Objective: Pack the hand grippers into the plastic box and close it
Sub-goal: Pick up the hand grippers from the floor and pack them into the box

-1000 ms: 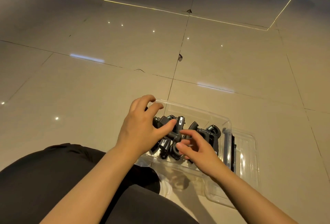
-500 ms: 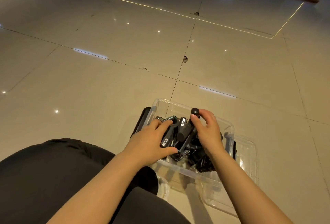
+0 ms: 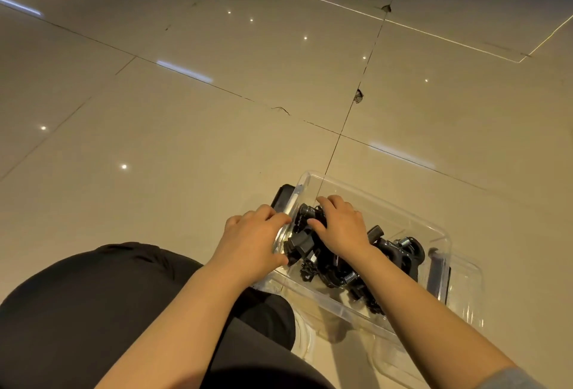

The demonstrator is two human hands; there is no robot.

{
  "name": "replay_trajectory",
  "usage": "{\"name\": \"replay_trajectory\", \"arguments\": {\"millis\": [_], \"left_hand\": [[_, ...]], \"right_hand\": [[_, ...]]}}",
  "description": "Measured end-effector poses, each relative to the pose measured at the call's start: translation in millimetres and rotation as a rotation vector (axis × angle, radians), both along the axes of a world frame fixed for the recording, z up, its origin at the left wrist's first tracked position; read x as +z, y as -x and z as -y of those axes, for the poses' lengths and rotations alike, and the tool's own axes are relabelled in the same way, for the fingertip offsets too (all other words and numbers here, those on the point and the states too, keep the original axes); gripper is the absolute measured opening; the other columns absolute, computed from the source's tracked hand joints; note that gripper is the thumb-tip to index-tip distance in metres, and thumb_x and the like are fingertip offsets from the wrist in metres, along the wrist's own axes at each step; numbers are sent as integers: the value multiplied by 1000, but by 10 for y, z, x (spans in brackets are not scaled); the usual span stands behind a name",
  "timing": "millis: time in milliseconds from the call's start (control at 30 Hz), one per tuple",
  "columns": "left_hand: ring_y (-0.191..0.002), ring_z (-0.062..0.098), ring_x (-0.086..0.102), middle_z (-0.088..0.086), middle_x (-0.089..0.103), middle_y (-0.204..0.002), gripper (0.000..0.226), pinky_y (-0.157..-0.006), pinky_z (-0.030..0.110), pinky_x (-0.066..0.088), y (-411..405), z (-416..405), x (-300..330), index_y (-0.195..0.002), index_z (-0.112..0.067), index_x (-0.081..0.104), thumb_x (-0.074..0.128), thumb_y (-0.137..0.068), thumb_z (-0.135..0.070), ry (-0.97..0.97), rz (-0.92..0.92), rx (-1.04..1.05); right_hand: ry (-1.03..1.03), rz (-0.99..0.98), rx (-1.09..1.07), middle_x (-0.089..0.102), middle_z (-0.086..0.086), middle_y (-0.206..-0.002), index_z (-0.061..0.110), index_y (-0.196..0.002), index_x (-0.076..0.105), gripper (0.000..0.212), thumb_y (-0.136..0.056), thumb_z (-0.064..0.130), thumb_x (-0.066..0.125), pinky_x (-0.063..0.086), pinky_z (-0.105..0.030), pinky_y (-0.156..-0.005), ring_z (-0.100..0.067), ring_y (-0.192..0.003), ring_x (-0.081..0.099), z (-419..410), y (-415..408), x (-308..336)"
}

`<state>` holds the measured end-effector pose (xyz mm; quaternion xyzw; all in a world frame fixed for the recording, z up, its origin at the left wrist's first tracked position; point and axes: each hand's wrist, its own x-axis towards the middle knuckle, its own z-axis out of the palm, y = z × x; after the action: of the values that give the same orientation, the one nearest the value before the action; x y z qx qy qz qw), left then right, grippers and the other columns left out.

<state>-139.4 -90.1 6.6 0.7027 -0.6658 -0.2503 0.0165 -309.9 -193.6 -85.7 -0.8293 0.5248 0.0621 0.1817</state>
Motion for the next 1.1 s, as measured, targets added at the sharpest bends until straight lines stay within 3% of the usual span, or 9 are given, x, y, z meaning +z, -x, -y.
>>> {"name": "replay_trajectory", "arguments": {"millis": [200, 267, 367, 500, 733, 933, 1100], "left_hand": [[-127, 15, 40, -9, 34, -143, 75, -105, 36, 31, -13, 151, -111, -143, -31, 27, 67, -80, -42, -74, -44, -58], [-130, 15, 38, -10, 30, -148, 78, -106, 36, 31, -1, 165, -139, -145, -31, 23, 66, -81, -43, -115, -54, -95], [-137, 14, 29, -9, 20, -154, 80, -114, 43, 18, 7, 146, -167, -148, -33, 17, 63, -83, -44, -219, -26, -163], [-143, 15, 17, -4, 8, -158, 77, -116, 48, 3, -7, 117, -180, -149, -34, 12, 58, -87, -45, -318, 6, -209], [-142, 14, 18, -5, 13, -157, 77, -115, 45, 7, -2, 120, -246, -149, -34, 11, 57, -88, -45, -343, -3, -234], [-141, 15, 24, -5, 14, -157, 77, -116, 42, 14, -43, 88, -270, -149, -33, 13, 58, -87, -45, -350, -37, -211], [-140, 21, 24, -1, 9, -158, 72, -114, 38, 22, -49, 58, -227, -148, -28, 17, 56, -89, -40, -337, 40, -309]], "right_hand": [[-213, 69, 139, 10, 0, -157, 37, -146, 25, 71, -85, 59, 54, 18, -42, -116, -23, -144, 10, -531, 478, 41], [-216, 51, 138, 3, 0, -158, 38, -147, 22, 73, -85, 49, 60, 17, -41, -117, -23, -145, 6, -662, 467, -30], [-146, 82, 32, 12, -4, -157, 31, -144, 32, 66, -87, 20, 64, 24, -37, -114, -27, -141, 19, -657, 380, -88], [-159, 147, -92, 25, -5, -153, 25, -132, 48, 50, -85, 12, 60, 38, -36, -107, -27, -131, 40, -615, 351, -31], [-55, 206, -181, 49, -2, -126, 12, -124, 55, 42, -82, 20, 57, 43, -27, -88, -20, -111, 53, -639, 170, 36], [-132, 272, -227, 22, -6, -151, 17, -132, 49, 43, -90, 26, 56, 45, -30, -92, -23, -111, 55, -815, 72, -104], [-35, 345, -203, 38, -6, -142, 12, -126, 57, 36, -92, 24, 55, 45, -30, -94, -21, -113, 54, -786, 87, -74]]}}
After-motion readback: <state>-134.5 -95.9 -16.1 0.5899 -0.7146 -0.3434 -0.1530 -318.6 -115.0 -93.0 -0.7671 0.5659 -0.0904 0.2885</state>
